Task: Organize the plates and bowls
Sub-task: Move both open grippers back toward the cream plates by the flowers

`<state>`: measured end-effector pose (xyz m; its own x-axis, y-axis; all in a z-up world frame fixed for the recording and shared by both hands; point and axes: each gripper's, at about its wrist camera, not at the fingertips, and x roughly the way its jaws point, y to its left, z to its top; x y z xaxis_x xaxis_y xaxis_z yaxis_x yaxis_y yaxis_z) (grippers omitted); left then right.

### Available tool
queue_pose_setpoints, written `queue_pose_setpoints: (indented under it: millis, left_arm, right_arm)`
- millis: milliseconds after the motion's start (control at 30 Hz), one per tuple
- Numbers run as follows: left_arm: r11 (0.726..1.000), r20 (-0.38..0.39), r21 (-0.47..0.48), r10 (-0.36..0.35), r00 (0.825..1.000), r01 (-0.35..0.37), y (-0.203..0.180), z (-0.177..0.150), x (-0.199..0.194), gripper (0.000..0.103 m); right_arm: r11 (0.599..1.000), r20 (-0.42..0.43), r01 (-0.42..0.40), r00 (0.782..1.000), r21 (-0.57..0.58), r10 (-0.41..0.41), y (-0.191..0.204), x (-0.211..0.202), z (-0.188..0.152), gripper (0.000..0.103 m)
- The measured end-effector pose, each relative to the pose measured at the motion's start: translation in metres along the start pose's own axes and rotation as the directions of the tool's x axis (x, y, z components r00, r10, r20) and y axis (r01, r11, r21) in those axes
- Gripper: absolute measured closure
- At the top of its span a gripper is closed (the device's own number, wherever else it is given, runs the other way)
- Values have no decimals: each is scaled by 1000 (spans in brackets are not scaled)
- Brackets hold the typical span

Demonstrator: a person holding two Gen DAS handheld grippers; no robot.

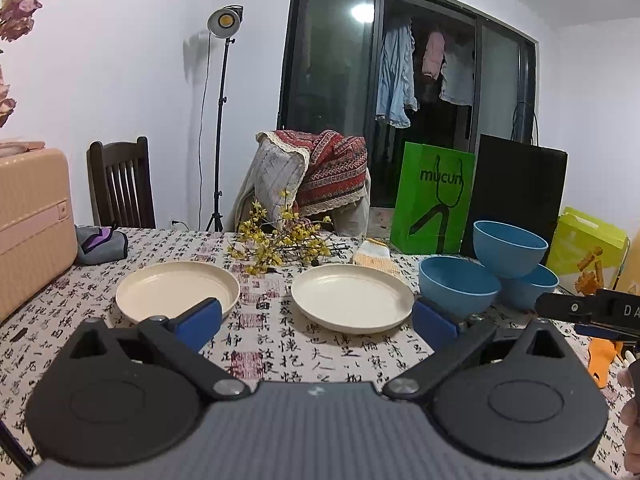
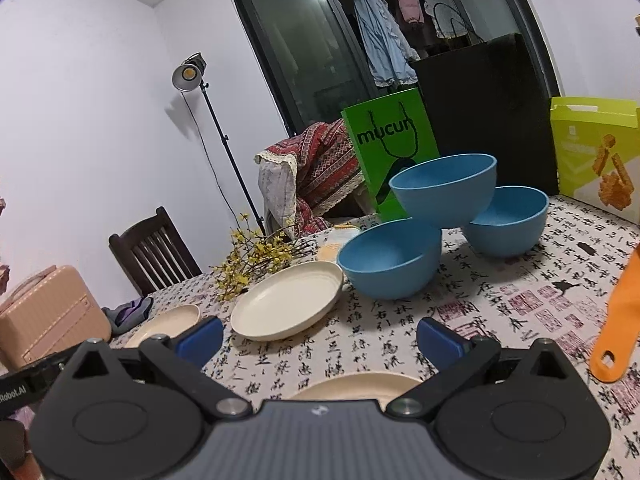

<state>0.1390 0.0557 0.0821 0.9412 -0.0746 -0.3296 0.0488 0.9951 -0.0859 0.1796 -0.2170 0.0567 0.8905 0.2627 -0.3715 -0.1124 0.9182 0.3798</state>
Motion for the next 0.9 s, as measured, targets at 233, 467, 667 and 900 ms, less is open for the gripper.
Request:
queue_pose_setpoints:
  millis: [233,467,667,900]
  left_arm:
    - [1000,7,-3,-12,1000,12,0,17,12,0]
    - [1000,11,-8,0,1000,0,4,34,27,0]
    - [999,6,-33,18,1000,-18,17,50,43,0]
    - [997,-10,-50,53,999,-53,35,61,66,0]
  right_arm:
    - [1000,-9,-15,1000,-6,15,11,21,15,0]
    - [1000,-15,-18,1000,-5,18,21,42,31,0]
    - [1000,-34,-21,999,-14,21,34,63,45,0]
    - [1000,-56,-28,998,13,29,45,94,59,0]
